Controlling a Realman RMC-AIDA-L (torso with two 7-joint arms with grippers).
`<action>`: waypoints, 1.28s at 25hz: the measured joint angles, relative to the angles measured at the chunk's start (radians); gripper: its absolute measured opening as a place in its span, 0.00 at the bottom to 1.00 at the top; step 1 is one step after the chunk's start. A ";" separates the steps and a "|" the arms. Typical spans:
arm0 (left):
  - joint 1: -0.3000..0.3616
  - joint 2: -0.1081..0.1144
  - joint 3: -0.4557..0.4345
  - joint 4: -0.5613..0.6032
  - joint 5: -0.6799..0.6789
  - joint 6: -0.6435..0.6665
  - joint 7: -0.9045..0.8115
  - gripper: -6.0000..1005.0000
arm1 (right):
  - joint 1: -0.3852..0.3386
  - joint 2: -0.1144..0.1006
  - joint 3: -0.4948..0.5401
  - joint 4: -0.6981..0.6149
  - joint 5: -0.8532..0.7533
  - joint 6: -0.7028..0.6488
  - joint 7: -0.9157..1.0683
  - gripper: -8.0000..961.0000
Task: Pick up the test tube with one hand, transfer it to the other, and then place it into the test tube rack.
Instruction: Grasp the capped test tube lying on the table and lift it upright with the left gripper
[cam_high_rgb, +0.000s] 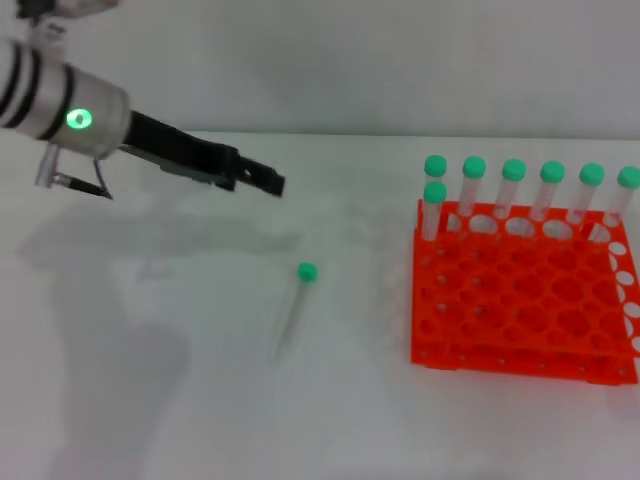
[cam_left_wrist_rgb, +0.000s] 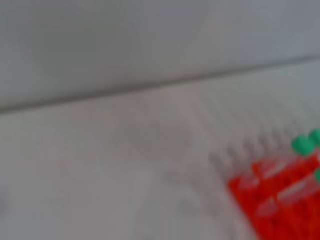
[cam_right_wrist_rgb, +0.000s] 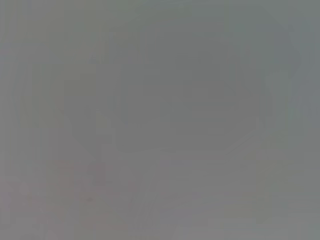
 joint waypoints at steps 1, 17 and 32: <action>-0.028 -0.006 0.000 0.004 0.061 0.000 -0.047 0.86 | 0.000 0.000 0.000 0.000 0.000 0.000 0.000 0.91; -0.213 -0.105 0.001 0.169 0.622 -0.018 -0.560 0.85 | -0.013 0.002 0.000 0.004 0.000 0.001 0.000 0.91; -0.217 -0.143 0.001 0.320 0.741 -0.216 -0.696 0.84 | -0.016 0.002 0.000 0.002 0.000 0.001 0.000 0.91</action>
